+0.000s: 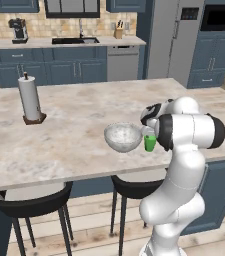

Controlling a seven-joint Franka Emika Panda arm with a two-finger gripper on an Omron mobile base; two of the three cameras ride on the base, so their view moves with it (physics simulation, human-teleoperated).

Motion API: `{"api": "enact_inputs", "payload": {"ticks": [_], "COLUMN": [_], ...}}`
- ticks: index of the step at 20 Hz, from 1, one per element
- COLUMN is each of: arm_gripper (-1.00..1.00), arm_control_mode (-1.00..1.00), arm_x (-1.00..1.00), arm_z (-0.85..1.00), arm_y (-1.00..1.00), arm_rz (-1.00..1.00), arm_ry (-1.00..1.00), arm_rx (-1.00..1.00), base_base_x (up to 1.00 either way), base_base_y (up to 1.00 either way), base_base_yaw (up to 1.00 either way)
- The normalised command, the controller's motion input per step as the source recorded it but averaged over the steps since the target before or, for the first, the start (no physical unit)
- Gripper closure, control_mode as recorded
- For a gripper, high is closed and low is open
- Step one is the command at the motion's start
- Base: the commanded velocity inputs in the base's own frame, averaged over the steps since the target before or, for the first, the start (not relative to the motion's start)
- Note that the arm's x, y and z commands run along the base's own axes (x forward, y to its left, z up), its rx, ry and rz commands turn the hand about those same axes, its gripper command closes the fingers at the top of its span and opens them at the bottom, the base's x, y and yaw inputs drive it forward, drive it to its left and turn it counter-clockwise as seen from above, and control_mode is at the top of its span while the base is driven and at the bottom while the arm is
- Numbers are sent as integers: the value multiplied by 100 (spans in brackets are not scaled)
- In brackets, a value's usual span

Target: Place the cup inside the bowl on the dining table and move the bowl to any counter.

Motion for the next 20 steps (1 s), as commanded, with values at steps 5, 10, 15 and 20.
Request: {"api": "enact_inputs", "payload": {"ticks": [5,10,15,20], "arm_gripper": [-100,-100,100,100], "arm_control_mode": [-100,-100,-100,-100], "arm_x": [0,0,0,0], "arm_z": [-4,0,0,0], "arm_y": [0,0,0,0], "arm_rz": [0,0,0,0], "arm_ry": [0,0,0,0], "arm_rx": [0,0,0,0], "base_base_x": [0,0,0,0], "base_base_y": [0,0,0,0], "base_base_yaw": [0,0,0,0]}}
